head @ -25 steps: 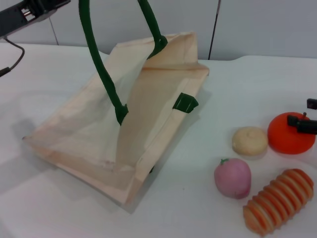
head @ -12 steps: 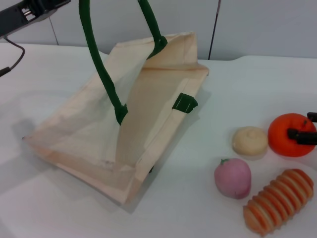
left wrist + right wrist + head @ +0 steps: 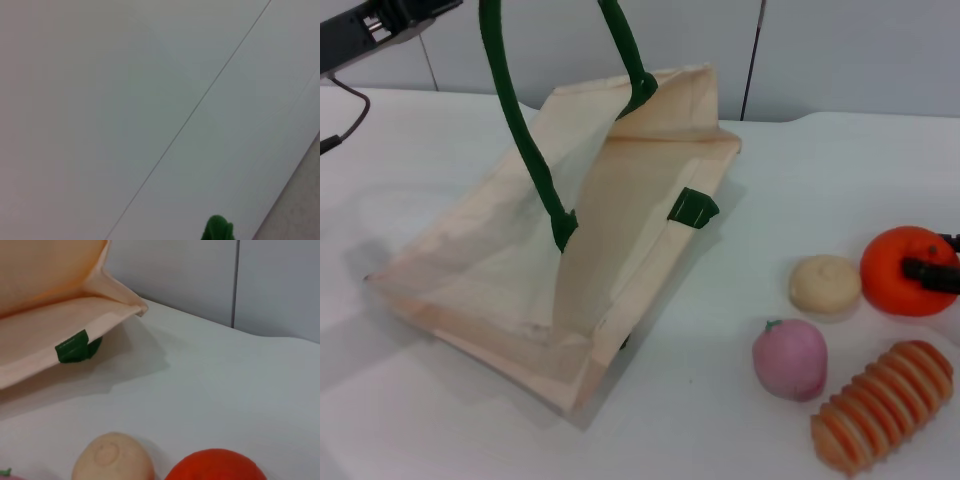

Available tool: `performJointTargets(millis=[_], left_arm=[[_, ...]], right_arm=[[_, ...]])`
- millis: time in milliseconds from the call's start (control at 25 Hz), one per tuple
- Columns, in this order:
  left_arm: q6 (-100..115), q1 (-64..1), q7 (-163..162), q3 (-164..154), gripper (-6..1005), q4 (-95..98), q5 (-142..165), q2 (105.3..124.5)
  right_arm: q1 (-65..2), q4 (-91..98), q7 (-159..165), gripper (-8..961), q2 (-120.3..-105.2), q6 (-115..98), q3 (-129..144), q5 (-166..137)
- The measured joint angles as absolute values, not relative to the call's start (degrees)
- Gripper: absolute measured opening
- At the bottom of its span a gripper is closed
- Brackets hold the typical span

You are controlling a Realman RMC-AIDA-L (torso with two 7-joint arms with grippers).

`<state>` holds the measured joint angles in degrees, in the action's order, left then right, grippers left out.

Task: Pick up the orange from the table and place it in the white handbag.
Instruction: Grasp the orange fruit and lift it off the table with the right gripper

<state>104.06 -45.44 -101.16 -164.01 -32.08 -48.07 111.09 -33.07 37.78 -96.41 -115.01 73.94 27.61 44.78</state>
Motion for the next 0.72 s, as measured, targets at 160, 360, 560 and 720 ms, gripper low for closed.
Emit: performJointTargets(millis=[160, 360, 560, 720], left_arm=[[104.1, -45.4, -101.2, -164.0, 91, -32.1, -48.1, 111.1], [104.1, -45.4, -101.2, -164.0, 91, -32.1, -48.1, 111.09], [104.1, -45.4, -101.2, -164.0, 91, -32.1, -48.1, 111.1], [104.1, -45.4, -101.2, -164.0, 91, -32.1, -48.1, 111.09]], right_arm=[[-33.1, 38.1, -96.4, 625, -115.06, 75.1, 27.4, 45.4], [-33.2, 39.7, -96.8, 543, -115.25, 77.1, 27.4, 45.9], [-33.1, 40.3, -97.2, 512, -115.41, 78.2, 27.4, 46.0], [-33.1, 40.3, -97.8, 484, -115.41, 79.1, 27.4, 46.0]])
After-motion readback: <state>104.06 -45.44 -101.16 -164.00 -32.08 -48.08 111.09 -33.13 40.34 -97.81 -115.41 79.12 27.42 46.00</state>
